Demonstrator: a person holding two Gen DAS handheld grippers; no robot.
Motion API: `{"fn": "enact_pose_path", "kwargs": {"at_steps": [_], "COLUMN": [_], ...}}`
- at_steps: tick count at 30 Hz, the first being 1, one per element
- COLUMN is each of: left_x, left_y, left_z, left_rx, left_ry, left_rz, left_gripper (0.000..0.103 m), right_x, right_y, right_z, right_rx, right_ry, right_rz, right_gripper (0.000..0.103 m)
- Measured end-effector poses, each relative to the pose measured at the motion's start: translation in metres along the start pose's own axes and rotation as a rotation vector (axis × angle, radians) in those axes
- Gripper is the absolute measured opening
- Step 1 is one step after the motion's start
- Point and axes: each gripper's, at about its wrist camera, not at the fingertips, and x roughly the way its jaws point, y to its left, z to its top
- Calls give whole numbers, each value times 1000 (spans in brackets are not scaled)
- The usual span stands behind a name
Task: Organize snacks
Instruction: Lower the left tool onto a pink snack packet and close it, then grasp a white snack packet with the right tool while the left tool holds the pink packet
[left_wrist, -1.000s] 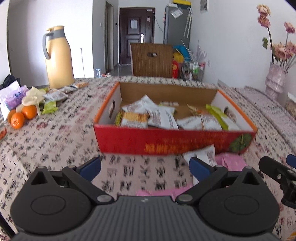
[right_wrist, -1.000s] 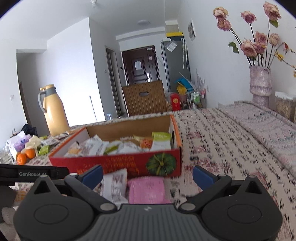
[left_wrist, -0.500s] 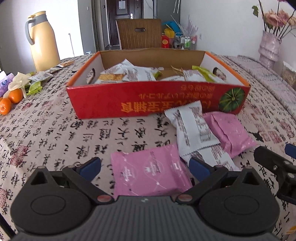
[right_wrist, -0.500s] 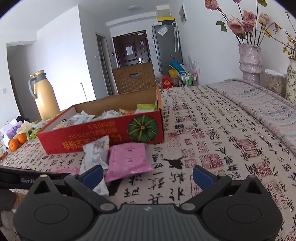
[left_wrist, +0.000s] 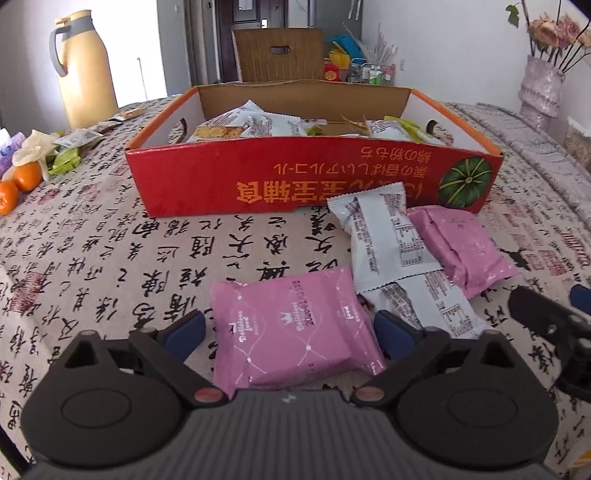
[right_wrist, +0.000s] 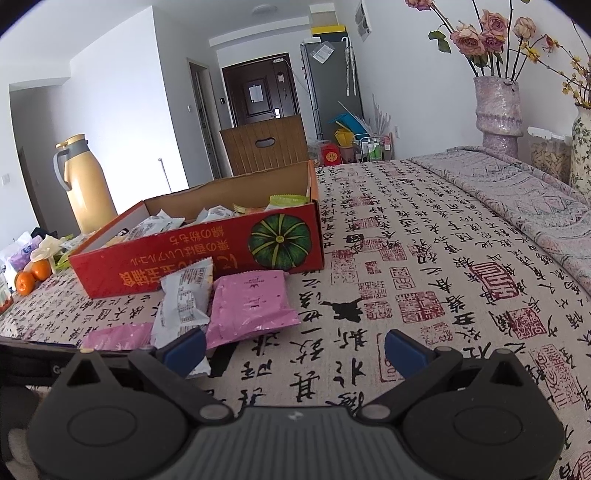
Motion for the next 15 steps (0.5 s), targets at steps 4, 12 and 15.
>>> {"fn": "enact_pose_path", "kwargs": {"at_steps": [4, 12, 15], "left_x": [-3, -9, -12], "left_y": [0, 5, 9], "left_z": [-1, -5, -6], "left_rx": [3, 13, 13], "left_ry": [-18, -45, -52], "left_rz": [-7, -23, -26], "left_gripper": [85, 71, 70], "right_x": [0, 0, -1], "right_y": [2, 7, 9], "right_z": [0, -2, -2], "right_rx": [-4, -14, -18], "right_ry": [3, 8, 8], "right_rz": [-3, -9, -7], "right_gripper": [103, 103, 103]}}
